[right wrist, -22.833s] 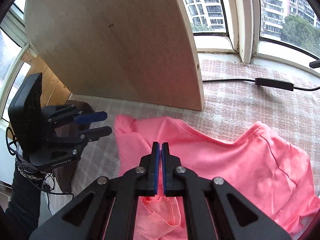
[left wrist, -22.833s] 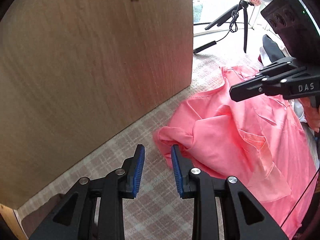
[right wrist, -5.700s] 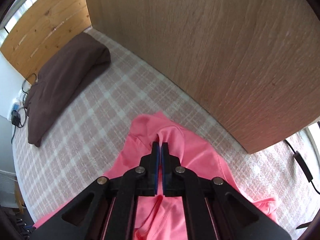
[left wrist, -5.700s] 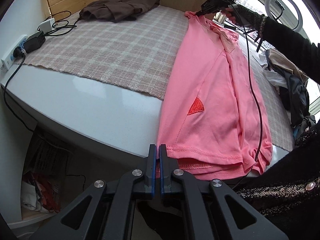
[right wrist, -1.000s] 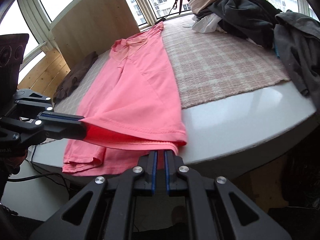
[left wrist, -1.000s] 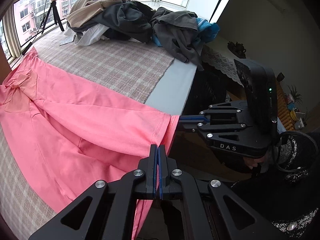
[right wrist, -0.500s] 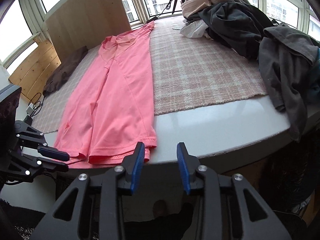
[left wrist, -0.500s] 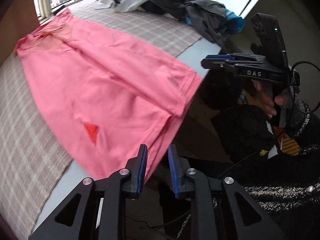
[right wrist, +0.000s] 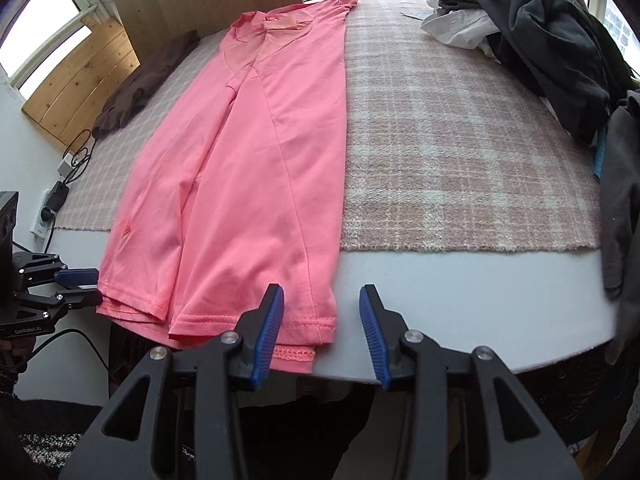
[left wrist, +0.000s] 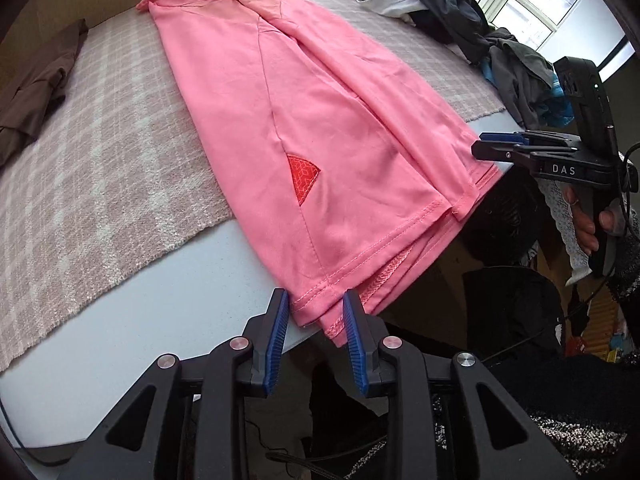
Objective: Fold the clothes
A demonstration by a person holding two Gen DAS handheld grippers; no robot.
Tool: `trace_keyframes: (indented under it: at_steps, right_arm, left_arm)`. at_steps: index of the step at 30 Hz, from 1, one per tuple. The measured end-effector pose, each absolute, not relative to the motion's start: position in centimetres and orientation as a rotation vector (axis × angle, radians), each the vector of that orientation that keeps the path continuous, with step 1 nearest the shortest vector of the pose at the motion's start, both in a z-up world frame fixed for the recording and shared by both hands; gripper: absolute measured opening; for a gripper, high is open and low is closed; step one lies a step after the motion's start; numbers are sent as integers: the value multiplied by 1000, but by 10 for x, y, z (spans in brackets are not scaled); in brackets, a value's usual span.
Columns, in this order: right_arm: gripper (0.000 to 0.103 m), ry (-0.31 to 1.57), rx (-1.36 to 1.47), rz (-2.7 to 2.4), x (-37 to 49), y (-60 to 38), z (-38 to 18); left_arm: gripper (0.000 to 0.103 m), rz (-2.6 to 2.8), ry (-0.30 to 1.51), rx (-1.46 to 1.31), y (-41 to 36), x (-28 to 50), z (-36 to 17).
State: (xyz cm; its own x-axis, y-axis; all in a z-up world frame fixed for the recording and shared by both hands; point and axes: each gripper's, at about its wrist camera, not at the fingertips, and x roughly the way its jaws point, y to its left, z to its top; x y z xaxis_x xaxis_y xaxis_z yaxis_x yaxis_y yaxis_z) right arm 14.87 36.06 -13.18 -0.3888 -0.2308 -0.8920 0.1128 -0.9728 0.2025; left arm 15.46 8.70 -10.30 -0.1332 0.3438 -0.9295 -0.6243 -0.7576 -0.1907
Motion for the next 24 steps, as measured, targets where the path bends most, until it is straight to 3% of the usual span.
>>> trace_keyframes:
  at_steps: [3,5,7,8,11,18,24]
  right_arm:
    - [40,-39,1576,-2432,150,347,-133]
    - [40,43,1561,-2426,150,339,-134]
    - [22,39,1539,-2413,151,339,-134]
    - [7,-7,1540,-2396,149,341,-135]
    - [6,-233,1549,-2335,145,355,-137]
    - [5,-780,1424,-2193,123,398,-110]
    - [5,-781,1308,-2201,31,412,-69]
  left_arm:
    - [26,1935,297,-1495,90,154,-105]
    - [11,1920,269,-1493,88,152,-106]
    - [6,1905,242,-1490,86,149,-106]
    - [5,1897,228,-1489,85,148,-107]
    - [4,1873,187,-1485,82,144,-108]
    - [4,1871,-127,-1460,58,98,-66]
    - [4,2045,-131,-1361,65,9,-37]
